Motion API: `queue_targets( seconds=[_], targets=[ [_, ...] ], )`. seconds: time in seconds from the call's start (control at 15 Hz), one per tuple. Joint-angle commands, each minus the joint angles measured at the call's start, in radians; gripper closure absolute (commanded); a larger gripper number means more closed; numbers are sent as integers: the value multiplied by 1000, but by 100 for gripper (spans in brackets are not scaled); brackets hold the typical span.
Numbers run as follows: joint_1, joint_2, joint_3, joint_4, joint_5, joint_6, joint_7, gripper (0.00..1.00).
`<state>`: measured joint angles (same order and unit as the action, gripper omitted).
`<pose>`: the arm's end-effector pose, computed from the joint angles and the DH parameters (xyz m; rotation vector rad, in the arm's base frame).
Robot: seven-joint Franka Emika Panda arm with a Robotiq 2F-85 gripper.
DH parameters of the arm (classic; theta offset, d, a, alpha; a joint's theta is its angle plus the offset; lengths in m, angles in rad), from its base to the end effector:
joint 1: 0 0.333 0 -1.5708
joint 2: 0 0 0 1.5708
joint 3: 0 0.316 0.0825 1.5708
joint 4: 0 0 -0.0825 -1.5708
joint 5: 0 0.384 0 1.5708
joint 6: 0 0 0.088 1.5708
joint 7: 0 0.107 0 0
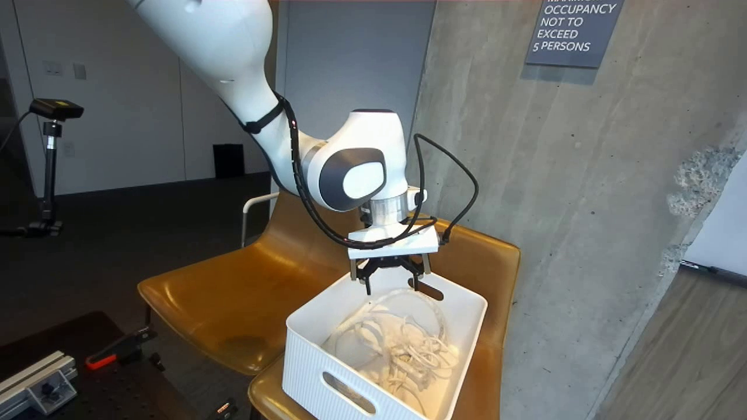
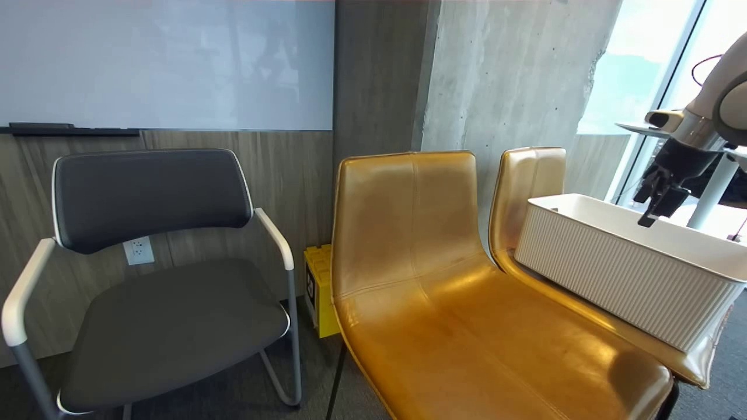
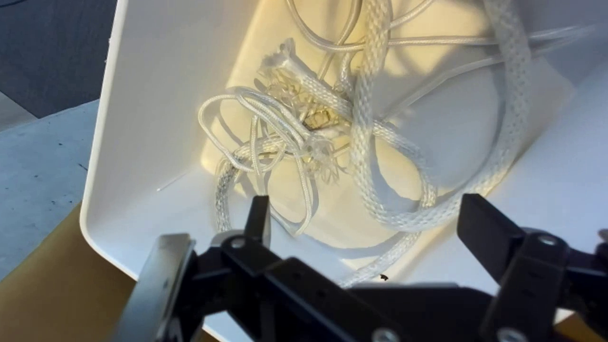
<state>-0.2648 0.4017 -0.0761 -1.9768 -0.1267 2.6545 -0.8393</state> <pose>0.6035 -0.2076 0.2925 2.7578 0.8718 0.2497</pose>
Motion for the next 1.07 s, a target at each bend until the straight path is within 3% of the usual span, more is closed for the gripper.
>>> queue_targets(
  seconds=[0.0, 0.6, 1.0],
  targets=[
    [-72, 156, 57, 190, 67, -50, -107, 0],
    [-84, 461, 85, 489, 43, -169, -136, 0],
    [-68, 587, 77, 589, 27, -221, -127, 0]
  ],
)
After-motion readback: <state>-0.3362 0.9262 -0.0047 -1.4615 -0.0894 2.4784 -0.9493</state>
